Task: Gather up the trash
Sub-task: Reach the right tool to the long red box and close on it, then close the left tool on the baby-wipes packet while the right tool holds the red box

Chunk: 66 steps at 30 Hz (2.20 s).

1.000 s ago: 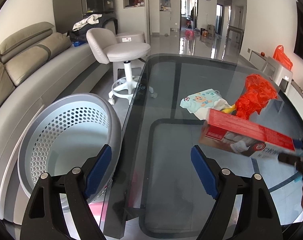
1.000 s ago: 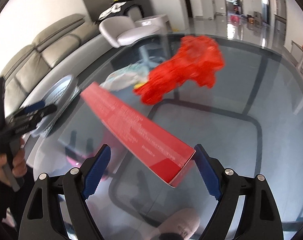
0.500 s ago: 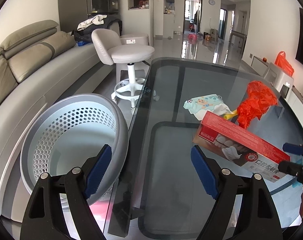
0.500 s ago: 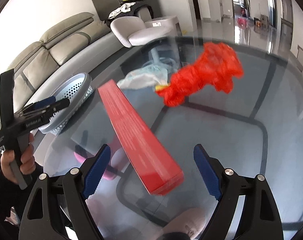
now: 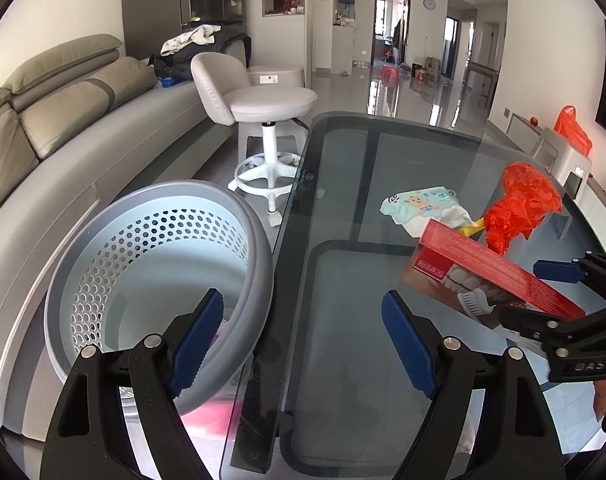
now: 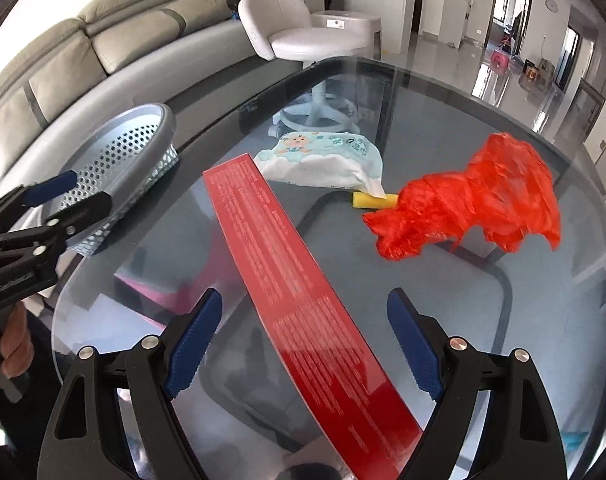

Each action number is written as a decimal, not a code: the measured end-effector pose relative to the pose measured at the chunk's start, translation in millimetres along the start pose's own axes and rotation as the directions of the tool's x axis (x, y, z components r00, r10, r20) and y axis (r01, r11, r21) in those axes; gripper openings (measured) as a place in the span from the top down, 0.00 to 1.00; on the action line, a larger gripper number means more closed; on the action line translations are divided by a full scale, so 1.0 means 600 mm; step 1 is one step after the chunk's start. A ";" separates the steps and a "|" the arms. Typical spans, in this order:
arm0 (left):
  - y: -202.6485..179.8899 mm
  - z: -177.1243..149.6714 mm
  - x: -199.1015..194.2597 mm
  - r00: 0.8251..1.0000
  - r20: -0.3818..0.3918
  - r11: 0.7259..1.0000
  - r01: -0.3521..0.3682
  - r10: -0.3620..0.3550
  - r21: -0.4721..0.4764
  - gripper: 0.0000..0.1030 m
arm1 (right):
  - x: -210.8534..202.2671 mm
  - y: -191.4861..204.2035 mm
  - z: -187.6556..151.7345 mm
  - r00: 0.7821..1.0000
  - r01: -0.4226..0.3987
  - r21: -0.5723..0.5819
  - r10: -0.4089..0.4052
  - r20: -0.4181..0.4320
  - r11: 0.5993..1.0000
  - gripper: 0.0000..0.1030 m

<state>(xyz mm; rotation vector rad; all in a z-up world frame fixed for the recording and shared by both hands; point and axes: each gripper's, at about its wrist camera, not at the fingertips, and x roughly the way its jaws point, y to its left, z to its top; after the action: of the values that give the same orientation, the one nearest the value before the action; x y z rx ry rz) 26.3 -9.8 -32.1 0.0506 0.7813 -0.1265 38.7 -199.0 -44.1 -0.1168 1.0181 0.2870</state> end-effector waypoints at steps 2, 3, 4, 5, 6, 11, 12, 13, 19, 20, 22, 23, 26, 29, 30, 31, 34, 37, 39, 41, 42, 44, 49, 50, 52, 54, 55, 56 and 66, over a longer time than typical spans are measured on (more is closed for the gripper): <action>0.002 -0.001 0.000 1.000 -0.001 1.000 0.002 -0.002 -0.002 0.23 | 0.009 0.008 0.003 1.000 0.005 -0.014 -0.005 -0.016 1.000 0.22; 0.003 0.000 0.000 1.000 0.000 1.000 0.002 -0.002 -0.003 0.23 | 0.011 0.012 0.001 1.000 0.004 -0.022 -0.004 -0.020 1.000 0.24; 0.002 0.000 0.000 1.000 0.000 1.000 0.001 -0.001 -0.002 0.23 | 0.013 0.014 0.000 1.000 0.006 -0.033 -0.006 -0.026 0.999 0.28; 0.001 0.000 0.000 1.000 0.000 1.000 0.001 -0.001 -0.002 0.23 | 0.015 0.018 -0.002 0.999 0.014 -0.045 -0.016 -0.031 0.999 0.32; 0.003 0.000 0.001 1.000 0.000 1.000 0.001 -0.001 -0.004 0.23 | 0.018 0.022 -0.004 0.999 0.029 -0.059 -0.031 -0.035 0.998 0.38; 0.005 -0.001 0.000 1.000 0.002 1.000 0.001 -0.001 -0.008 0.23 | 0.023 0.026 -0.018 0.999 0.021 -0.074 -0.024 -0.043 0.997 0.58; 0.005 -0.001 0.000 1.000 0.004 1.000 0.000 0.001 -0.008 0.23 | 0.021 0.028 -0.021 0.999 0.027 -0.079 -0.030 -0.035 0.997 0.63; 0.005 -0.001 -0.001 1.000 0.005 1.000 -0.002 0.002 -0.009 0.23 | 0.016 0.030 -0.026 0.999 0.037 -0.083 -0.039 -0.022 0.996 0.67; 0.009 -0.001 -0.002 1.000 0.006 1.000 -0.008 0.009 -0.020 0.23 | -0.032 0.014 -0.038 0.997 -0.001 -0.011 0.002 0.079 1.000 0.67; 0.008 -0.001 -0.002 1.000 0.006 1.000 -0.010 0.010 -0.020 0.23 | -0.042 0.009 -0.038 0.995 -0.010 0.008 0.010 0.097 1.000 0.67; 0.006 0.000 0.000 1.000 0.003 1.000 -0.010 0.010 -0.021 0.23 | -0.059 0.003 -0.038 0.992 -0.008 0.039 0.003 0.130 0.999 0.67; 0.002 0.001 0.001 1.000 0.003 1.000 -0.008 0.008 -0.018 0.23 | -0.071 -0.006 -0.038 0.988 -0.004 0.065 -0.006 0.155 0.998 0.67; -0.011 0.006 0.000 1.000 0.009 1.000 -0.002 0.002 -0.008 0.23 | -0.093 -0.029 -0.034 0.979 0.002 0.130 -0.028 0.201 0.992 0.67; -0.027 0.014 0.002 1.000 0.011 1.000 0.010 -0.010 0.010 0.23 | -0.110 -0.068 -0.032 0.969 0.011 0.224 -0.065 0.238 0.975 0.67; -0.037 0.020 0.004 1.000 0.010 1.000 0.019 -0.019 0.018 0.23 | -0.112 -0.079 -0.033 0.968 0.008 0.248 -0.070 0.241 0.969 0.67; -0.042 0.023 0.006 1.000 0.008 0.999 0.024 -0.024 0.023 0.22 | -0.111 -0.089 -0.035 0.966 0.009 0.269 -0.078 0.246 0.963 0.67; -0.061 0.041 0.013 0.999 0.017 0.999 0.036 -0.036 0.039 0.17 | -0.116 -0.118 -0.037 0.961 -0.011 0.328 -0.081 0.266 0.944 0.67; -0.082 0.057 0.023 0.998 0.025 0.997 0.048 -0.049 0.053 0.16 | -0.123 -0.135 -0.041 0.959 -0.032 0.362 -0.073 0.274 0.931 0.67; -0.103 0.070 0.036 0.998 0.024 0.996 0.061 -0.063 0.071 0.15 | -0.125 -0.142 -0.042 0.959 -0.036 0.375 -0.074 0.275 0.926 0.67; -0.118 0.078 0.047 0.997 0.021 0.993 0.075 -0.077 0.088 0.14 | -0.128 -0.151 -0.042 0.958 -0.049 0.389 -0.067 0.279 0.920 0.67; -0.129 0.084 0.056 0.996 0.018 0.991 0.083 -0.086 0.100 0.14 | -0.129 -0.154 -0.042 0.957 -0.059 0.395 -0.060 0.282 0.917 0.67; -0.145 0.094 0.072 0.996 0.013 0.989 0.085 -0.088 0.119 0.14 | -0.133 -0.159 -0.042 0.955 -0.069 0.402 -0.055 0.290 0.913 0.67; -0.177 0.120 0.125 0.994 -0.035 0.987 0.109 -0.106 0.116 0.13 | -0.147 -0.164 -0.045 0.947 -0.083 0.405 -0.054 0.315 0.911 0.67; -0.182 0.124 0.134 0.994 -0.040 0.987 0.109 -0.105 0.116 0.13 | -0.151 -0.166 -0.046 0.946 -0.086 0.404 -0.053 0.320 0.911 0.67; -0.191 0.131 0.153 0.994 -0.052 0.988 0.104 -0.098 0.117 0.13 | -0.154 -0.169 -0.046 0.944 -0.088 0.404 -0.053 0.324 0.911 0.67; -0.197 0.141 0.170 0.993 -0.065 0.988 0.108 -0.102 0.107 0.13 | -0.155 -0.171 -0.046 0.944 -0.089 0.402 -0.052 0.325 0.911 0.67; -0.199 0.145 0.177 0.992 -0.070 0.989 0.110 -0.104 0.098 0.13 | -0.154 -0.171 -0.046 0.944 -0.089 0.401 -0.051 0.325 0.912 0.67; -0.202 0.150 0.185 0.991 -0.077 0.990 0.112 -0.105 0.089 0.13 | -0.155 -0.172 -0.047 0.944 -0.090 0.400 -0.050 0.326 0.912 0.67; -0.213 0.136 0.231 0.992 -0.105 0.995 0.079 -0.072 0.065 0.19 | -0.158 -0.165 -0.041 0.943 -0.095 0.378 -0.039 0.332 0.921 0.67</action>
<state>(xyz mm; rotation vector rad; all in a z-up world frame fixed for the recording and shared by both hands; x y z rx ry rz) 163.8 -156.9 -71.6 0.0936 0.8819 -0.2242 0.5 -316.6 20.1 0.3022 0.7205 0.1190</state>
